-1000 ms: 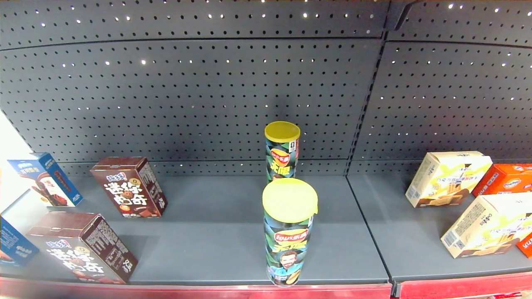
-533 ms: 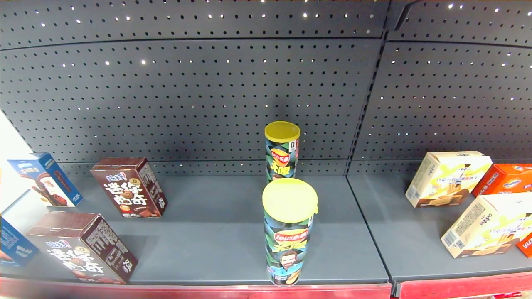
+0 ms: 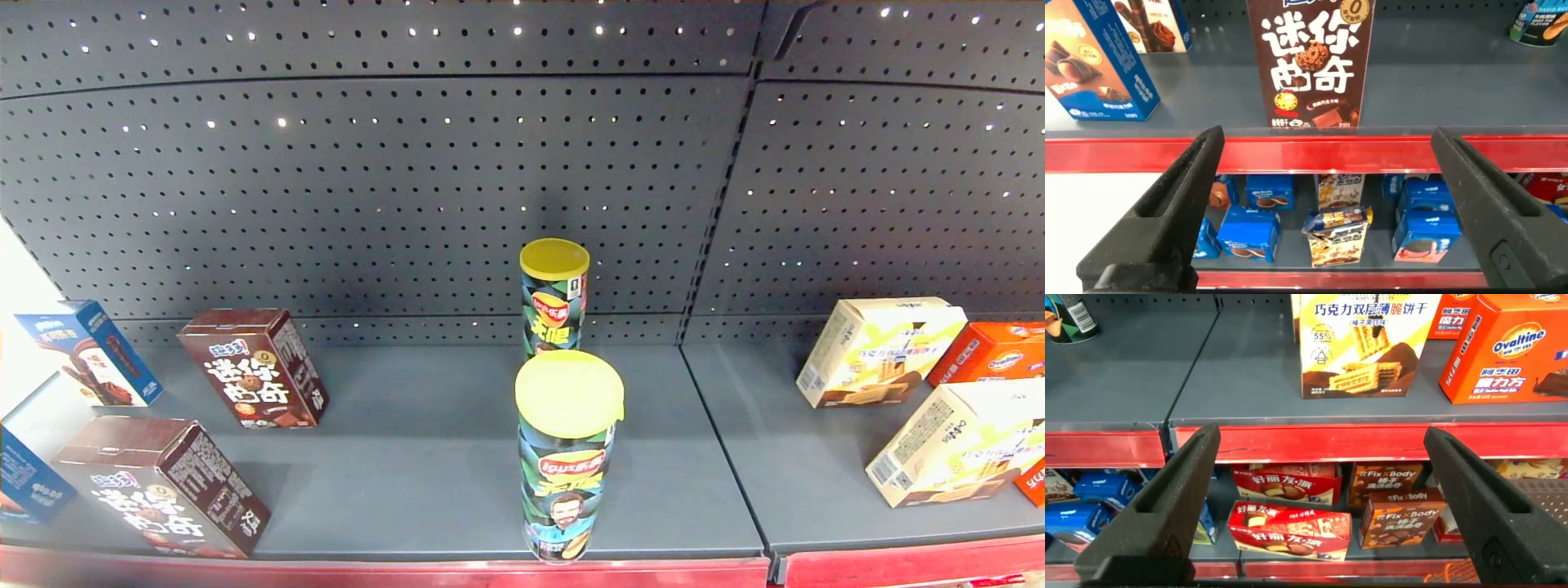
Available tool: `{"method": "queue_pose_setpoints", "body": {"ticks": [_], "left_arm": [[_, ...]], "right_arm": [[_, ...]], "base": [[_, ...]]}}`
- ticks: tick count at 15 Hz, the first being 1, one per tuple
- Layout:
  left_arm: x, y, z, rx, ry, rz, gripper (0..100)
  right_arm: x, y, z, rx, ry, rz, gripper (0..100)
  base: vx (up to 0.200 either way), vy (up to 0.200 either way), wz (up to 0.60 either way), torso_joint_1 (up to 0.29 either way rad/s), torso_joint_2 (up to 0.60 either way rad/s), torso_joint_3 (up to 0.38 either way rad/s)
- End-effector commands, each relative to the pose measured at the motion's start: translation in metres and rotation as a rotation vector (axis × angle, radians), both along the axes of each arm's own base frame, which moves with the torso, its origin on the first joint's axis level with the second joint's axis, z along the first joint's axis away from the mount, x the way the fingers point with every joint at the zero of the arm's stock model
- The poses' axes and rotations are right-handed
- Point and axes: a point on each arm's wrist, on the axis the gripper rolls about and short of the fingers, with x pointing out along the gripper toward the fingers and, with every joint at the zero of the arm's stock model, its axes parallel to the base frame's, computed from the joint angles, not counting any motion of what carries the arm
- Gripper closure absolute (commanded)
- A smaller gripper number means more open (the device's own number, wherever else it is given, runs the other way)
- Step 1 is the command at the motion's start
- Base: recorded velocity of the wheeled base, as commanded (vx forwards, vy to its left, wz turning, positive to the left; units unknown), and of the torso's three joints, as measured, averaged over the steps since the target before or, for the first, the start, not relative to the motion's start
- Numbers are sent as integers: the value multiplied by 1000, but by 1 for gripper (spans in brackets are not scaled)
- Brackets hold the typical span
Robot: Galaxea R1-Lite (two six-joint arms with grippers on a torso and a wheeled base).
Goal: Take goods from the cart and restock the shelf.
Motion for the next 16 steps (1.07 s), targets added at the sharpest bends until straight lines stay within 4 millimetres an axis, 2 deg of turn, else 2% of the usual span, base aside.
{"method": "queue_pose_setpoints", "body": {"ticks": [1, 16], "left_arm": [[0, 0, 0, 0, 1, 0, 0], [0, 0, 0, 0, 1, 2, 0]], "right_arm": [[0, 0, 0, 0, 1, 0, 0], [0, 0, 0, -1, 2, 2, 0]], "base": [[0, 0, 0, 0, 0, 0], [0, 0, 0, 0, 0, 0]]}}
